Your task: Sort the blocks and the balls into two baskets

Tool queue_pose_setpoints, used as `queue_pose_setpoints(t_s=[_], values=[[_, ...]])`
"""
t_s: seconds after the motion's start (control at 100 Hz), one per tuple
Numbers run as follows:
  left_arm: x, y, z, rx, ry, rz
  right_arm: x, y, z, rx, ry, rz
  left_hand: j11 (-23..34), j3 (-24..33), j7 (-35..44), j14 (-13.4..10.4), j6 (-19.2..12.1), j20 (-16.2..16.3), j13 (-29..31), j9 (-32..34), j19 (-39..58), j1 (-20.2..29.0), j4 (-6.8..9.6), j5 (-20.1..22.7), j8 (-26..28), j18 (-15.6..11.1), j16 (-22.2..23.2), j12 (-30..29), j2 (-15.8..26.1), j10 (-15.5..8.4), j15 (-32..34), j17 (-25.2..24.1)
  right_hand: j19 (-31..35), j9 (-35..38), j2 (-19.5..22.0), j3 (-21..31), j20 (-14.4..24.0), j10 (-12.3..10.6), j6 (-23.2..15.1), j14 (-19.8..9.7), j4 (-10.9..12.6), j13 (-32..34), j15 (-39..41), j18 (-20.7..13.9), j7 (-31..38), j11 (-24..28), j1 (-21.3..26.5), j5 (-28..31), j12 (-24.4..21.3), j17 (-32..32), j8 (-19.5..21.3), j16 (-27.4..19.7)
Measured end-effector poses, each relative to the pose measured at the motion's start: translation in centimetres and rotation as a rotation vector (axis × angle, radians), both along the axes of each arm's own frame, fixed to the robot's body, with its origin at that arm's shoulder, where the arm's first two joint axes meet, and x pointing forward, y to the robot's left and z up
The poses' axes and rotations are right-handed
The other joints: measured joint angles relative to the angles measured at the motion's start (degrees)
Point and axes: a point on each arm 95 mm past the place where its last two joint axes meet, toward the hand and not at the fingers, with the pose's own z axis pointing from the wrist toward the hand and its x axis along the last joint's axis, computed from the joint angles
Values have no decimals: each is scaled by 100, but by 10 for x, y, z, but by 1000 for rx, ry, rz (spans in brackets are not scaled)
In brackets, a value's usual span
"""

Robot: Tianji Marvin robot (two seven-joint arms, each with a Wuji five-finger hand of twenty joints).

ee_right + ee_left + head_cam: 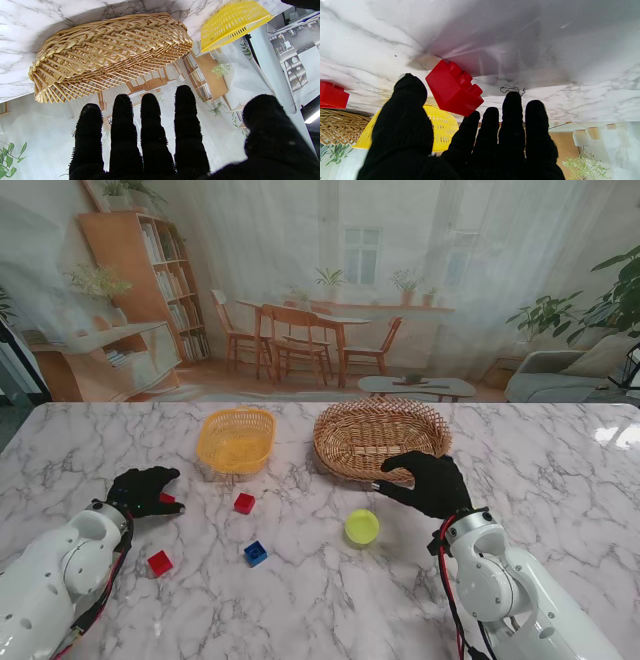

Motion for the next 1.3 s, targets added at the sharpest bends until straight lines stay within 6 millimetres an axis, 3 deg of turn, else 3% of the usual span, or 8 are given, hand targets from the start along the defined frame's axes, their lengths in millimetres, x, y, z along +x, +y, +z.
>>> queue_pose_setpoints(t_s=[0.52,0.62,0.79,0.94,1.03,1.19,1.3], values=[[-6,8,-2,24,22,3,0,1,0,-2,1,2,72,49,12,-4,-1,-1,18,75,73,-19,0,1,49,-2,121,4,-226,-2,2,36,0,0,0,0,0,0,0,0,0,0,0,0,0,0,0,0,0,0,0,0],[-7,8,-2,32,26,3,0,2,0,-2,2,4,76,123,14,-16,-18,-1,89,238,77,-14,0,185,49,-5,174,8,-210,-25,2,121,0,0,0,0,0,0,0,0,0,0,0,0,0,0,0,0,0,0,0,0],[-5,8,-1,27,28,9,0,2,0,-3,3,5,277,338,308,-25,-128,-1,331,557,287,368,-2,362,200,-38,269,213,-126,-129,2,343,0,0,0,0,0,0,0,0,0,0,0,0,0,0,0,0,0,0,0,0],[-4,9,0,20,26,11,0,2,-1,-4,3,5,503,346,689,-55,-233,75,590,910,533,378,-2,567,400,-39,570,432,-120,-215,345,555,0,0,0,0,0,0,0,0,0,0,0,0,0,0,0,0,0,0,0,0],[-4,8,0,17,26,12,0,2,-1,-4,1,4,647,349,956,-90,-302,144,847,1065,720,620,-2,662,511,-26,734,526,-47,-273,540,766,0,0,0,0,0,0,0,0,0,0,0,0,0,0,0,0,0,0,0,0],[-4,8,0,11,18,12,0,2,-1,-6,2,1,542,352,1448,-207,-433,212,1228,1456,1006,1191,-1,702,916,-57,848,1663,-53,-330,811,1039,0,0,0,0,0,0,0,0,0,0,0,0,0,0,0,0,0,-14,0,0],[-4,7,0,-2,16,17,0,3,-1,-7,3,-1,427,328,1542,-210,-500,215,1348,1581,1015,1319,0,706,919,-60,898,1839,-57,-341,835,1124,0,0,0,0,-1,0,0,0,0,0,0,0,0,0,0,0,0,-32,0,0]])
